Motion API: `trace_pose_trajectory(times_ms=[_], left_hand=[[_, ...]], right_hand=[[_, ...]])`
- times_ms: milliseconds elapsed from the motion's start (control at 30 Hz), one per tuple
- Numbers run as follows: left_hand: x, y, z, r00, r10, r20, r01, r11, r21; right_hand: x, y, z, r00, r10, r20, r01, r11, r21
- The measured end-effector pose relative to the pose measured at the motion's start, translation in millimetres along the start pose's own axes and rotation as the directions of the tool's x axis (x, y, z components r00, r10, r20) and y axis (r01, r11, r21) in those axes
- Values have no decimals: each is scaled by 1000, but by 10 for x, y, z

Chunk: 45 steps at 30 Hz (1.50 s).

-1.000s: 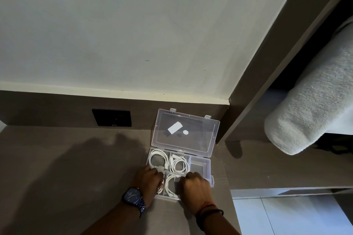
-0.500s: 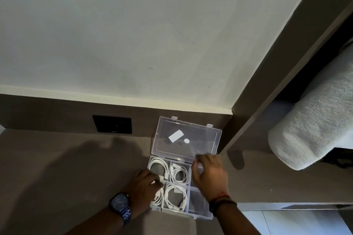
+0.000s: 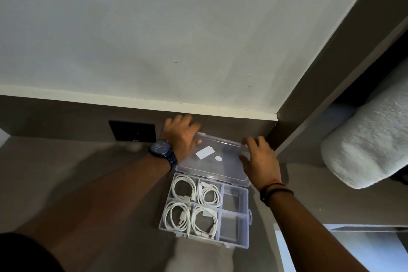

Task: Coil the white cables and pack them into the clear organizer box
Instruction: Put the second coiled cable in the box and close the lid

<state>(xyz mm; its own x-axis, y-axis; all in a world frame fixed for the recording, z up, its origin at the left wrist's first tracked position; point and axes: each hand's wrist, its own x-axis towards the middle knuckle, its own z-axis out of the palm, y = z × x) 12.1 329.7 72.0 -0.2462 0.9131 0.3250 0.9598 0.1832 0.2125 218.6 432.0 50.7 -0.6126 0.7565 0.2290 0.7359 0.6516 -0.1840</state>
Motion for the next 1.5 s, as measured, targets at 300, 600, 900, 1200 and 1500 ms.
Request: trace_pose_trajectory(times_ms=[300,600,900,1200,1500], left_hand=[[-1290,280,-176,965,169,202,-185,981,60],[-1820,492,176,975,112,190,-138,981,133],[-1853,357,386,977,208,42,-209,977,32],[-1957,88,429,931,315,184,-309,949,-59],[-1802,112,401,910,389,145,-385,921,-53]], right_hand=[[-717,-78,-136,954,-301,-14,300,953,-43],[-1304,-28,-4,933,-335,133,342,939,-33],[-1563,6,157,903,-399,157,393,917,68],[-1756,41,203,913,-358,193,340,932,124],[-1782,2,341,936,-334,113,334,942,22]])
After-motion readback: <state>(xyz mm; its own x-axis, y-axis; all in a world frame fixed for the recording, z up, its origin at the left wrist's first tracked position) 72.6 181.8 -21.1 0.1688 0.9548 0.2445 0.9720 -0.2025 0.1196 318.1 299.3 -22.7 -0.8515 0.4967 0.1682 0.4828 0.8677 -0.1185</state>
